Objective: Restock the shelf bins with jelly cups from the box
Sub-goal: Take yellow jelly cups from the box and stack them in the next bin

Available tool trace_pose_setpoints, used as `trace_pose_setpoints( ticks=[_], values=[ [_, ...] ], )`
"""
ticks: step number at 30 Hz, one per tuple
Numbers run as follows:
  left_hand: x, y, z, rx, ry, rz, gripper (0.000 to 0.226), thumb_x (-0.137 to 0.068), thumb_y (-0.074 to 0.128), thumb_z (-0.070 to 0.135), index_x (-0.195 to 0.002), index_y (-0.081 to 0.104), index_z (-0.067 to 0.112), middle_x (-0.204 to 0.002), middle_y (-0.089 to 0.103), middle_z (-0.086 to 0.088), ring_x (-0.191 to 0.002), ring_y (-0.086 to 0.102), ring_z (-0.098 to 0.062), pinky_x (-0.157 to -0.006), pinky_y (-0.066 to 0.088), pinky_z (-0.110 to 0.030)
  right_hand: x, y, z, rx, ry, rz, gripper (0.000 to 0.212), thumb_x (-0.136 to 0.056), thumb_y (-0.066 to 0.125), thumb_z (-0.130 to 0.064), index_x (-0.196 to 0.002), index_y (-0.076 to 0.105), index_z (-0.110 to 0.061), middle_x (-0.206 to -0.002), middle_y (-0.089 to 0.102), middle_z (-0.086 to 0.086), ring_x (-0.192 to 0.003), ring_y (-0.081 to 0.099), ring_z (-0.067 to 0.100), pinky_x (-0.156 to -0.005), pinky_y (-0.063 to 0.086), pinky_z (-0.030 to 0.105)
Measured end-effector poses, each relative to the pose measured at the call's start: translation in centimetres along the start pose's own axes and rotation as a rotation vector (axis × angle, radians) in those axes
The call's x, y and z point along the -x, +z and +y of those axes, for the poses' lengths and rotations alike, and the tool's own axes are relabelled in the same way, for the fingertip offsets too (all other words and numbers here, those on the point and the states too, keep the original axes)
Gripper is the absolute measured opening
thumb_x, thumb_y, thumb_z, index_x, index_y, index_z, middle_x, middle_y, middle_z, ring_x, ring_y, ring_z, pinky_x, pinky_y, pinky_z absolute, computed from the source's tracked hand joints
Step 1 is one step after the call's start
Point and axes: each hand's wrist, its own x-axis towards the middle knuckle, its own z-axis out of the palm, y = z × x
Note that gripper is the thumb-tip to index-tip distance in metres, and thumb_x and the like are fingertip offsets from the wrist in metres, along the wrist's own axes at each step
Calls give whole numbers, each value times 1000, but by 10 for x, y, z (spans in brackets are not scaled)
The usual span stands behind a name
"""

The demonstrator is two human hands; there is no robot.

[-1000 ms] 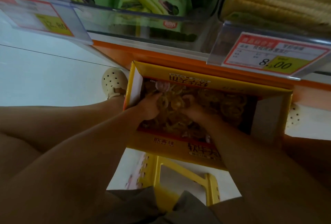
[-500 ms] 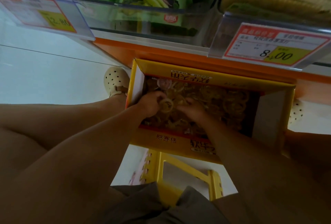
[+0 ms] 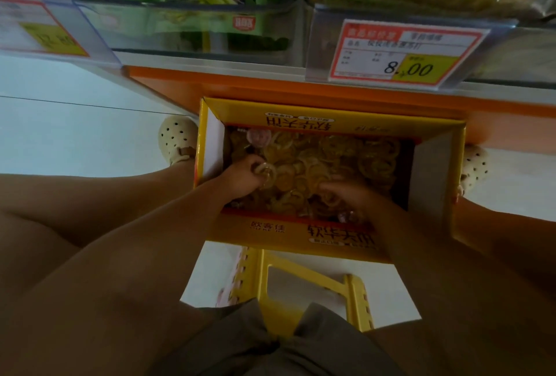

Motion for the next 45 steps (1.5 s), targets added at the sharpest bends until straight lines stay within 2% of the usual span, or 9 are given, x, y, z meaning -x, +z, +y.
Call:
trace_pose_setpoints(
  ticks=[3,7,16,21,27,32,36,40,45],
  values=[
    [1,6,3,-54,-2,-1,47,-85,71,33,-122,48,18,-111,55,0,-100,53,-17,-82,42,-31,2,-5,5,-2,28,2,50,-92,59,-36,-139,44,-25,-133,51,9,-111,52,25,-82,41,31],
    [-5,18,12,-269,37,-13,71,-82,60,58,-140,28,33,-130,55,-5,-111,58,-29,-93,49,-43,1,-5,7,-44,-3,1,52,-88,63,-38,-136,47,-25,-133,52,6,-115,52,25,-89,42,35],
    [-16,25,4,-571,39,29,50,-98,47,31,-144,28,38,-133,54,-13,-117,55,-35,-94,48,-46,-2,-6,14,-106,-41,-11,54,-84,67,-36,-134,50,-28,-130,54,2,-114,52,22,-94,43,37],
    [-9,25,0,-470,63,83,55,-85,55,61,-133,36,40,-127,58,-6,-113,58,-32,-90,47,-40,3,-8,15,-172,-46,-22,43,-86,66,-28,-127,55,-25,-123,60,6,-108,59,23,-96,48,40],
    [11,14,4,-134,123,141,52,-81,75,29,-126,51,26,-112,62,1,-104,58,-22,-81,47,-30,11,-11,14,-187,-76,-35,26,-86,67,-26,-111,60,-27,-121,62,11,-111,60,29,-98,49,45],
    [33,-4,39,195,133,69,39,-75,79,10,-97,57,35,-111,61,-4,-96,62,-20,-68,55,-29,37,-12,-5,-222,-134,-110,33,-89,64,-17,-121,56,-19,-118,60,13,-97,62,25,-56,54,25],
    [64,-9,71,445,179,-106,50,-79,72,-4,-102,61,39,-123,54,-10,-102,65,-30,-75,60,-45,79,-17,-23,-312,-268,-140,29,-85,69,-22,-113,62,-18,-108,67,11,-88,65,23,-66,57,32],
    [101,-14,86,629,223,-215,55,-81,65,-13,-112,60,32,-127,53,-13,-103,66,-33,-77,59,-49,127,-22,-26,-329,-443,-65,53,-68,78,-41,-115,68,-18,-105,72,10,-91,70,26,-68,55,36],
    [145,-18,109,601,299,-189,51,-80,65,-14,-106,61,30,-129,52,-14,-112,60,-34,-74,60,-48,177,-18,-18,-330,-631,123,22,-82,74,-24,-104,71,-21,-94,74,4,-86,70,18,-64,58,34]
  ],
)
